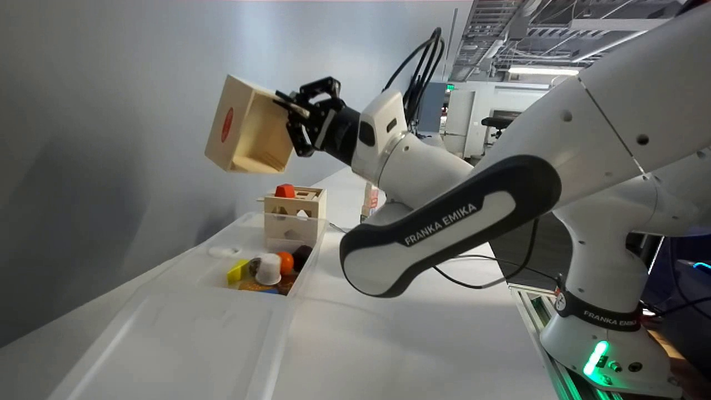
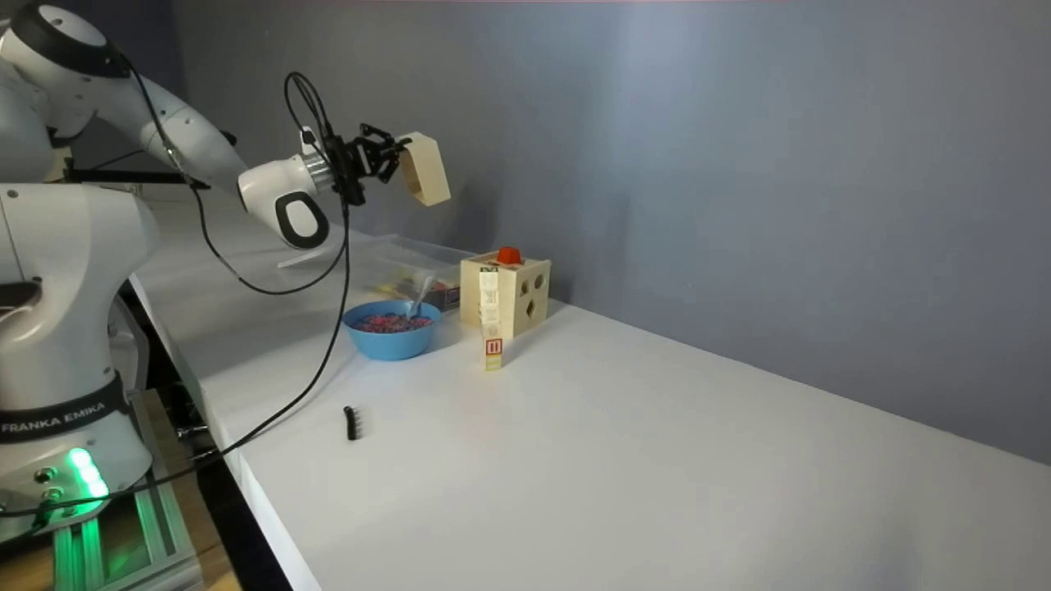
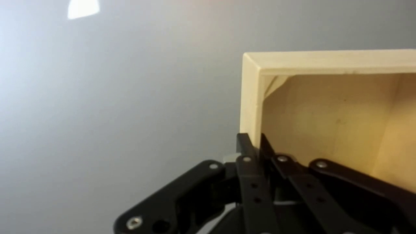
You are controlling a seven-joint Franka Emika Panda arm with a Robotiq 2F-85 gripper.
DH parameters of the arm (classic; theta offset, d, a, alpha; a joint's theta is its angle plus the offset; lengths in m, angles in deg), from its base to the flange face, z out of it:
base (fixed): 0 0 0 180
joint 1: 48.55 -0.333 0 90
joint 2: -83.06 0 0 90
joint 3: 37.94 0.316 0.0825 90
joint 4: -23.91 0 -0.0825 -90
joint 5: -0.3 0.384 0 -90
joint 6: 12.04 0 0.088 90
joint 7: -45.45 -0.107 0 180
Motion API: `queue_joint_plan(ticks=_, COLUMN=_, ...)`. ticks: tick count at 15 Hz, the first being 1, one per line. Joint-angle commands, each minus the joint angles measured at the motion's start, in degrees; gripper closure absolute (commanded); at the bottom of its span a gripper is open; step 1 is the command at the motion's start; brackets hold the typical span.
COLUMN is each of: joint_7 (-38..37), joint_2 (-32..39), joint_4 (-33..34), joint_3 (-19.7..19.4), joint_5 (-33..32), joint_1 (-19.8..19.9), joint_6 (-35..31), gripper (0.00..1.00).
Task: Remove the white lid from the clear container then place the objects in the wooden box into the container.
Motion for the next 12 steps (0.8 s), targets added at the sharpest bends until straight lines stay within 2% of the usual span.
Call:
queue_joint_plan(ticks=1, joint_7=-4.45, joint_2=-9.17, joint_4=-6.22, joint_3=4.84, joint_5=-1.14, joint_1=2.16, joint_6=-1.97, gripper=0.98)
queue_joint_plan(ticks=5, joint_7=-6.26, joint_2=-17.93, joint_4=-9.36, joint_3=3.19, joint_5=-4.23, joint_1=4.07, joint_6=-1.7, gripper=0.98)
queue_joint_plan(ticks=7, joint_7=-7.46, joint_2=-22.84, joint_4=-9.72, joint_3=-0.54, joint_5=-8.86, joint_1=2.91, joint_6=1.82, gripper=0.98)
queue_joint_plan(ticks=10, joint_7=-2.58, joint_2=-30.21, joint_4=-9.06, joint_3=-10.76, joint_5=-15.5, joint_1=-4.04, joint_6=11.85, gripper=0.98)
queue_joint_plan(ticks=12, joint_7=3.61, joint_2=-32.75, joint_4=-7.32, joint_3=-19.98, joint_5=-14.54, joint_1=-12.37, joint_6=20.93, gripper=0.98)
